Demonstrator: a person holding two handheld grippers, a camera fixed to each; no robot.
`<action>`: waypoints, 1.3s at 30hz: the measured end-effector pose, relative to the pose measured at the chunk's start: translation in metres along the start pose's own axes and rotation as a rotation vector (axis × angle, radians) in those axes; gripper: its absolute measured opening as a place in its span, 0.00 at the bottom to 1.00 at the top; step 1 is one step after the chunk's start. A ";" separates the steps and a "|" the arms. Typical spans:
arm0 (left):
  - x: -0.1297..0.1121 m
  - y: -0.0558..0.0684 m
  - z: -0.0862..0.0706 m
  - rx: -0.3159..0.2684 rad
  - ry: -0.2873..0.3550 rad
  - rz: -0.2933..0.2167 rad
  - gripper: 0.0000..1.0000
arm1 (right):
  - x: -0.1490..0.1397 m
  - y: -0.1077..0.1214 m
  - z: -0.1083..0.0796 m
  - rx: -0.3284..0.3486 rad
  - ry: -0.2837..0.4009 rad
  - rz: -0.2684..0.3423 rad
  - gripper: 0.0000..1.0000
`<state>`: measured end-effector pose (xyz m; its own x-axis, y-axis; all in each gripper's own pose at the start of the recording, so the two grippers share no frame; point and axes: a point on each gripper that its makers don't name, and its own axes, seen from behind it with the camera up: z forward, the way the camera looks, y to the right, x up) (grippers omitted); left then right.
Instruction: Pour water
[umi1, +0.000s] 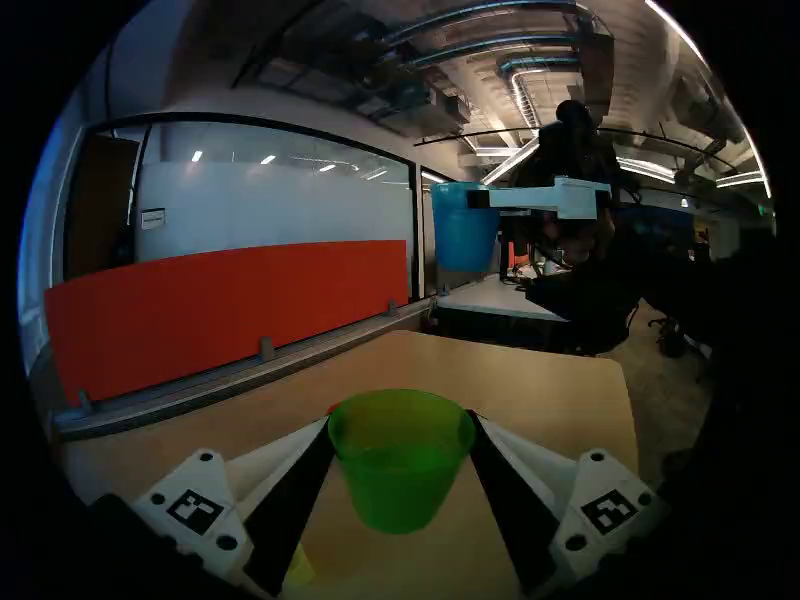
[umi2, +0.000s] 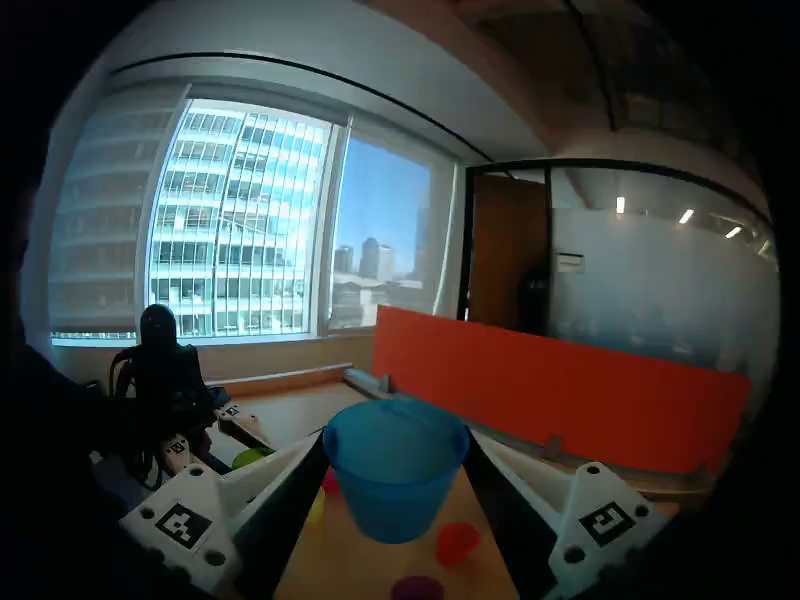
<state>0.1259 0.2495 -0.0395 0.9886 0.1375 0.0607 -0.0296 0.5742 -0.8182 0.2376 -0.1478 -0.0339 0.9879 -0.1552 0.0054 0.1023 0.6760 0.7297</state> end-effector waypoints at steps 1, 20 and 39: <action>-0.001 0.000 0.000 0.000 -0.004 0.003 0.89 | -0.001 0.000 0.000 0.001 -0.002 0.001 0.93; -0.037 0.004 0.004 -0.019 -0.145 0.044 0.89 | -0.048 -0.012 -0.005 0.054 -0.098 0.010 0.93; -0.086 0.009 0.015 -0.041 -0.310 0.075 0.89 | -0.125 -0.019 -0.005 0.106 -0.245 -0.026 0.93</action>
<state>0.0387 0.2548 -0.0433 0.8918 0.4212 0.1652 -0.0886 0.5206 -0.8492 0.1128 -0.1372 -0.0520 0.9261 -0.3498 0.1413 0.1018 0.5923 0.7992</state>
